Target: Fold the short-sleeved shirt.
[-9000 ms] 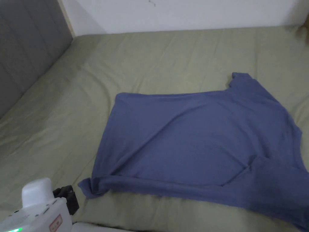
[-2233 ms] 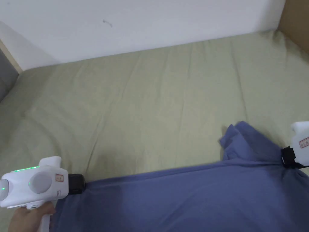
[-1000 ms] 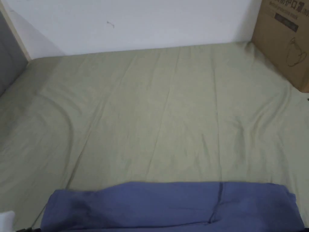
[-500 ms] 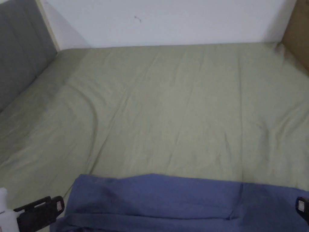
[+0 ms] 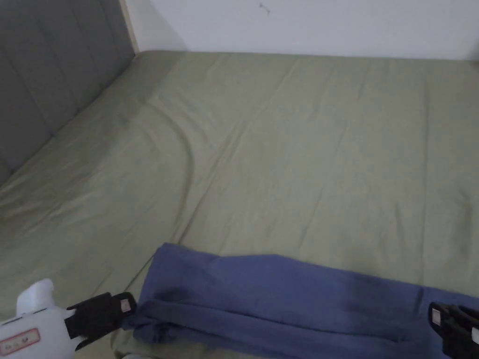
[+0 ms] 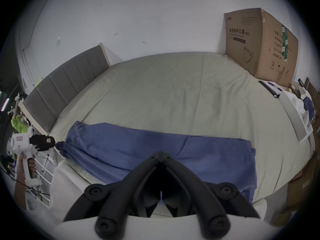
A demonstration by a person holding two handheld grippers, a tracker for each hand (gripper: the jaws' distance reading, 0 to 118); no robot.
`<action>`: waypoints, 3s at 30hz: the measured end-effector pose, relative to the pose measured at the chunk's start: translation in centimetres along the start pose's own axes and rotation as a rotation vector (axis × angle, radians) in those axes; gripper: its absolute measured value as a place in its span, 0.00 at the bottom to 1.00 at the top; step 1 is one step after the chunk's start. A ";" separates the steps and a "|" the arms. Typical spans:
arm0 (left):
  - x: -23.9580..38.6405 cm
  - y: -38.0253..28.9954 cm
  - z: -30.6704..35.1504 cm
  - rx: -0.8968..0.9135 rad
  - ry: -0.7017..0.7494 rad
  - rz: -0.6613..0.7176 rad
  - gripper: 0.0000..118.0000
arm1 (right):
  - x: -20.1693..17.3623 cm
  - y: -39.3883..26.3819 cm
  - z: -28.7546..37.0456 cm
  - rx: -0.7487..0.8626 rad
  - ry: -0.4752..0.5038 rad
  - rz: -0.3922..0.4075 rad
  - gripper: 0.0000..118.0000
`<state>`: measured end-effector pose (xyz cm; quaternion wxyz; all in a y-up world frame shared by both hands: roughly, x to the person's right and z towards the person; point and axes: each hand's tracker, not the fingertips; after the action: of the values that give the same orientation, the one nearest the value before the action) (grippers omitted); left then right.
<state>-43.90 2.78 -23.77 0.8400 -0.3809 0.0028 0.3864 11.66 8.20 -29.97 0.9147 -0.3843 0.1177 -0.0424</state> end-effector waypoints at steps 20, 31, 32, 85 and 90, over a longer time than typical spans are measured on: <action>-0.4 4.1 -10.8 -0.342 -0.335 0.065 0.88 | -1.2 0.4 -2.8 -0.136 0.032 0.042 0.00; -1.5 3.2 -13.0 -0.413 -0.313 0.123 0.08 | 0.5 -0.2 -2.9 -0.160 0.012 -0.014 0.00; -0.9 3.3 -12.5 -0.403 -0.272 0.084 0.07 | 0.9 -0.2 -2.9 -0.163 0.013 -0.030 0.00; 32.1 -18.3 -24.0 -0.688 -0.127 -0.592 0.02 | 13.0 -3.6 5.1 0.048 -0.037 -0.362 0.00; 33.6 -18.4 -21.8 -0.705 -0.292 -0.579 0.02 | 13.1 -3.6 5.3 0.027 -0.048 -0.334 0.00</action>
<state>-2.06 2.98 -37.53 0.7243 -0.5694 -0.3528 0.1632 25.67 7.09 -26.20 0.9024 -0.3872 0.0299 -0.1865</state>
